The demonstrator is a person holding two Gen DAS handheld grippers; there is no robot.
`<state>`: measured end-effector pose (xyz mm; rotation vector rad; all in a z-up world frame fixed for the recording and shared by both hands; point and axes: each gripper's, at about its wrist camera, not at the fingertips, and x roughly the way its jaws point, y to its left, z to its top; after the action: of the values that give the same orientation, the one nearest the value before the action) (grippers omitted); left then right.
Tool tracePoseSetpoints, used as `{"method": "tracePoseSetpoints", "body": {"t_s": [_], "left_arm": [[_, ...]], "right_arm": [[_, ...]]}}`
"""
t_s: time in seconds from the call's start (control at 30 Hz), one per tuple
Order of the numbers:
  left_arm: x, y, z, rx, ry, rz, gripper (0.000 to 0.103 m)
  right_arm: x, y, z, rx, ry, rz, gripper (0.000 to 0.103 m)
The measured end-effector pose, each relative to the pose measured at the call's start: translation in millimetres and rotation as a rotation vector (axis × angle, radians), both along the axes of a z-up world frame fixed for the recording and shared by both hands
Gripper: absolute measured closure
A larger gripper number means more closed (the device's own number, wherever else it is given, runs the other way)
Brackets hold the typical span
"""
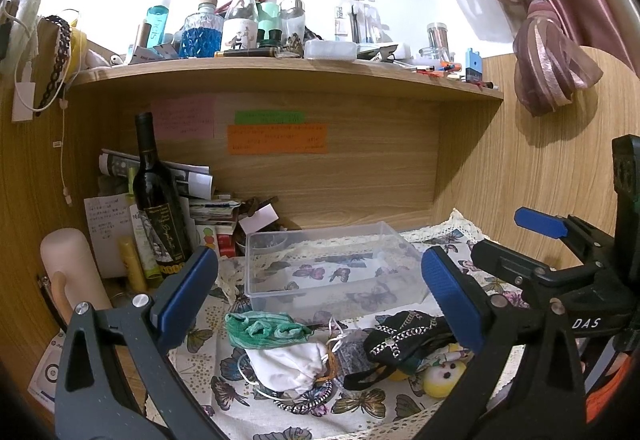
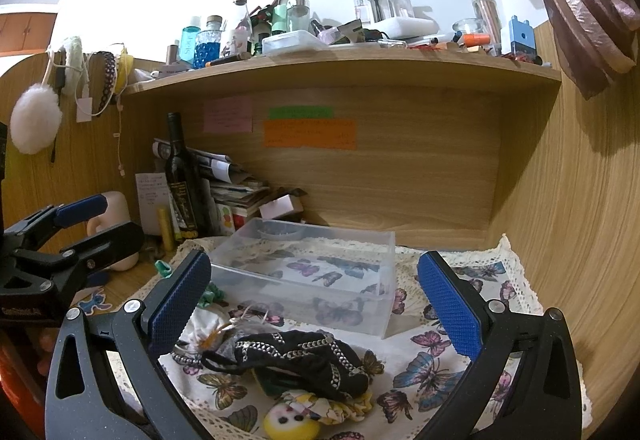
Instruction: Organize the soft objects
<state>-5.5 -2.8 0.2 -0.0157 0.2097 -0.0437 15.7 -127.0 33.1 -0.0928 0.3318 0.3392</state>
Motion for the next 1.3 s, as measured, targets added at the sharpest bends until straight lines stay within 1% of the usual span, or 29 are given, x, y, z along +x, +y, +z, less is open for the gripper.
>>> {"method": "tracePoseSetpoints", "body": {"t_s": [0.23, 0.4, 0.43, 0.5, 0.53, 0.57, 0.67, 0.73, 0.8, 0.9, 0.93, 0.97, 1.0, 1.03, 1.07, 1.1, 1.13, 1.2, 1.23, 1.3], "left_arm": [[5, 2, -3, -0.008, 0.011, 0.000, 0.000], [13, 8, -11, -0.033, 0.049, -0.025, 0.000], [14, 10, -13, -0.037, 0.055, -0.024, 0.002], [18, 13, -18, -0.040, 0.078, -0.022, 0.012], [21, 16, -22, -0.041, 0.098, -0.020, 0.021], [24, 18, -24, -0.042, 0.115, -0.017, 0.023], [32, 30, -35, -0.055, 0.166, 0.008, 0.023], [38, 37, -42, -0.060, 0.198, 0.027, 0.023], [45, 44, -50, -0.075, 0.240, 0.026, 0.023], [59, 47, -64, -0.071, 0.293, 0.042, 0.022], [63, 48, -68, -0.070, 0.307, 0.049, 0.018], [68, 48, -72, -0.070, 0.324, 0.056, 0.008], [72, 49, -77, -0.071, 0.337, 0.071, 0.003], [75, 50, -79, -0.073, 0.343, 0.085, 0.000], [78, 52, -82, -0.078, 0.345, 0.098, 0.000], [81, 53, -85, -0.081, 0.354, 0.096, 0.000], [84, 53, -87, -0.083, 0.361, 0.090, 0.000], [86, 54, -90, -0.090, 0.366, 0.087, 0.000], [86, 53, -91, -0.087, 0.364, 0.086, 0.001], [86, 51, -91, -0.077, 0.355, 0.079, 0.015]], "right_arm": [[5, -1, -4, 0.005, 0.021, 0.006, 0.000], [7, -3, -8, 0.003, 0.017, 0.004, 0.000], [9, -4, -10, 0.004, 0.022, 0.002, 0.000], [12, -6, -13, 0.006, 0.037, 0.006, 0.000], [15, -7, -16, 0.006, 0.054, 0.011, 0.000], [17, -7, -19, 0.004, 0.066, 0.014, 0.000], [22, -7, -31, -0.024, 0.114, 0.025, 0.003], [24, -6, -38, -0.038, 0.136, 0.033, 0.003], [27, -4, -46, -0.053, 0.162, 0.040, 0.003], [34, -1, -59, -0.064, 0.209, 0.051, 0.003], [38, 0, -65, -0.064, 0.232, 0.054, 0.003], [41, 1, -68, -0.065, 0.246, 0.056, 0.003], [44, 2, -71, -0.066, 0.262, 0.060, 0.003], [47, 2, -75, -0.067, 0.277, 0.062, 0.004], [50, 3, -80, -0.068, 0.297, 0.066, 0.008], [52, 4, -84, -0.070, 0.314, 0.072, 0.015], [55, 4, -89, -0.073, 0.342, 0.081, 0.018], [59, 3, -94, -0.062, 0.379, 0.095, 0.029], [60, 3, -95, -0.056, 0.390, 0.102, 0.032], [61, 1, -97, -0.032, 0.416, 0.124, 0.042]]}}
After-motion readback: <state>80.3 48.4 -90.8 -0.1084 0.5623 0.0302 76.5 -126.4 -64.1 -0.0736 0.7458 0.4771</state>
